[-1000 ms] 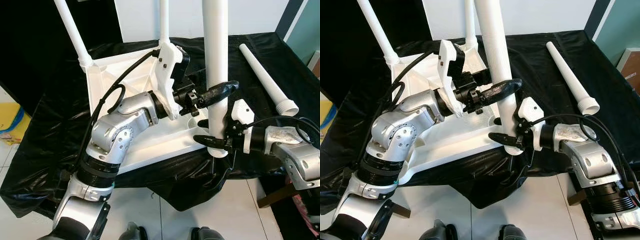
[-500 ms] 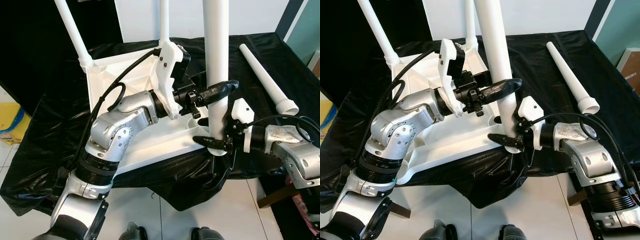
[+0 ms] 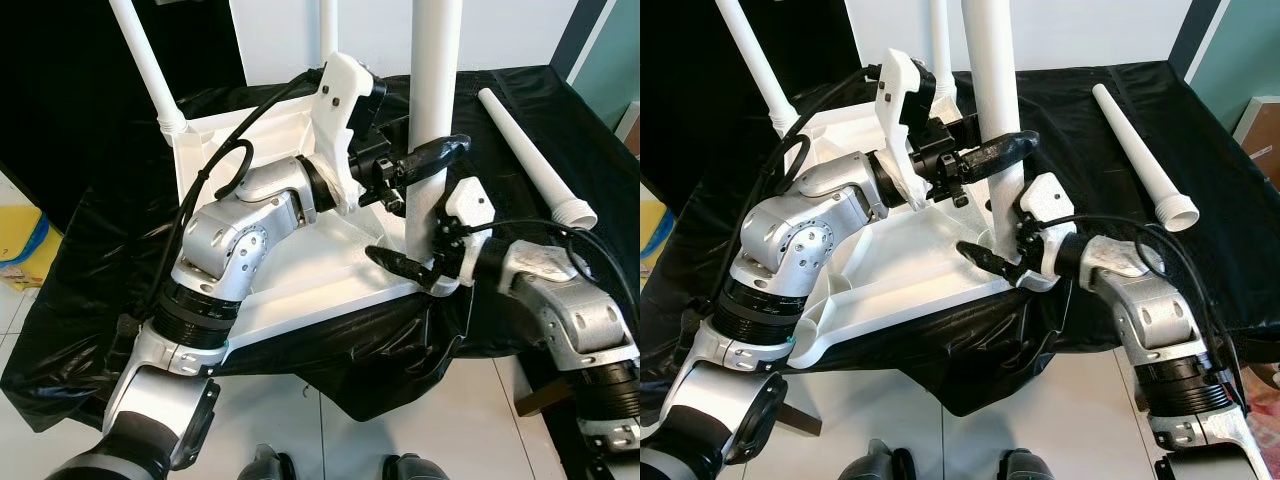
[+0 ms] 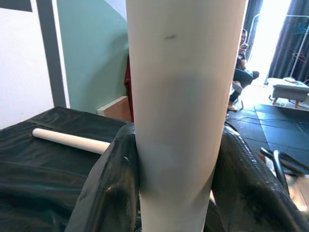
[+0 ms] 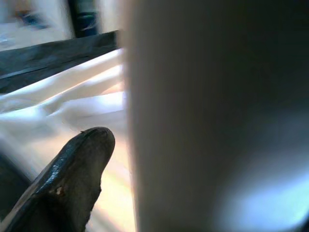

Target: Building children table

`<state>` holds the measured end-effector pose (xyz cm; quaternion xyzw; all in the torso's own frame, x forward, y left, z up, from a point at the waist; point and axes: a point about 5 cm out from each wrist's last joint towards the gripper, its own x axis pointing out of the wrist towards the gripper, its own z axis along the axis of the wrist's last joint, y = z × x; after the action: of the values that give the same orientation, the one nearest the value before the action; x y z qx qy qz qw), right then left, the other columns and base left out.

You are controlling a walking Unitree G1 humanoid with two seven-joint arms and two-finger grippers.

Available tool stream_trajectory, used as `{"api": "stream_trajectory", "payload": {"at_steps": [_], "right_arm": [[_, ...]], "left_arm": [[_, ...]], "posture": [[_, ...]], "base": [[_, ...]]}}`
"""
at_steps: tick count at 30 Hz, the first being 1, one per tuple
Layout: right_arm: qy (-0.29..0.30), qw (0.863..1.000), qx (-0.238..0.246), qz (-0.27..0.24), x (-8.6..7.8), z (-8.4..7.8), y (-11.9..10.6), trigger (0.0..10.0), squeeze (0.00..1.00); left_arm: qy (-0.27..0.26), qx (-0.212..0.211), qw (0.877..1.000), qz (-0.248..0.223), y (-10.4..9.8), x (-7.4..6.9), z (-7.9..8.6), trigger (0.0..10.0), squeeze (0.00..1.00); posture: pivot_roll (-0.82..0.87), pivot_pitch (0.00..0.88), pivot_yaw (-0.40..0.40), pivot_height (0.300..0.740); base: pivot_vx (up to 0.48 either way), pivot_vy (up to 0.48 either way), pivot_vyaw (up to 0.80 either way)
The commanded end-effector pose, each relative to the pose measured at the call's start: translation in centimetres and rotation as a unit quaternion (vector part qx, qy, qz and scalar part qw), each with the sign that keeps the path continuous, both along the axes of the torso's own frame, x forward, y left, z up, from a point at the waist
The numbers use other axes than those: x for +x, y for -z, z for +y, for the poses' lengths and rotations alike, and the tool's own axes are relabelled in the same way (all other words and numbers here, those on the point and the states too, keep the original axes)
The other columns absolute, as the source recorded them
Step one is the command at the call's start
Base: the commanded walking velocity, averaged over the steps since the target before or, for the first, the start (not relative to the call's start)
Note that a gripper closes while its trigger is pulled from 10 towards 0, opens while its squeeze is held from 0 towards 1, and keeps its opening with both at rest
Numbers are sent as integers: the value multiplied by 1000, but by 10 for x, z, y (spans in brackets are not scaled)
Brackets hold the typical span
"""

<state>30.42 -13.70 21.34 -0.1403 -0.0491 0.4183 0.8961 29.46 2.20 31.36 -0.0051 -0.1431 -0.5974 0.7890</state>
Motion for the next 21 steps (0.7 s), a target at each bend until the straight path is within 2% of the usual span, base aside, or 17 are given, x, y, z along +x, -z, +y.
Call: {"api": "stream_trajectory", "payload": {"at_steps": [1, 9, 11, 13, 21], "right_arm": [[26, 1000, 7, -2, -1, 8, 6, 10000, 0], [121, 992, 41, -16, 4, 21, 12, 10000, 0], [176, 982, 59, -22, 8, 29, 14, 10000, 0], [198, 978, 65, -28, 10, 33, 15, 10000, 0], [250, 964, 68, -54, 15, 43, 13, 10000, 0]], "left_arm": [[-19, -7, 1000, -5, -8, 1, -2, 10000, 0], [-65, -13, 998, 15, -13, 7, -4, 10000, 0], [-91, -21, 995, 32, -13, 11, -6, 10000, 0], [-99, -27, 994, 35, -13, 12, -7, 10000, 0], [-111, -40, 992, 43, -14, 12, -10, 10000, 0]], "posture": [[-118, 96, 39, 740], [-118, 99, 49, 740], [-115, 99, 51, 740], [-113, 98, 51, 740], [-105, 95, 53, 740]], "base": [[0, 0, 0], [0, 0, 0], [0, 0, 0], [0, 0, 0], [0, 0, 0]]}}
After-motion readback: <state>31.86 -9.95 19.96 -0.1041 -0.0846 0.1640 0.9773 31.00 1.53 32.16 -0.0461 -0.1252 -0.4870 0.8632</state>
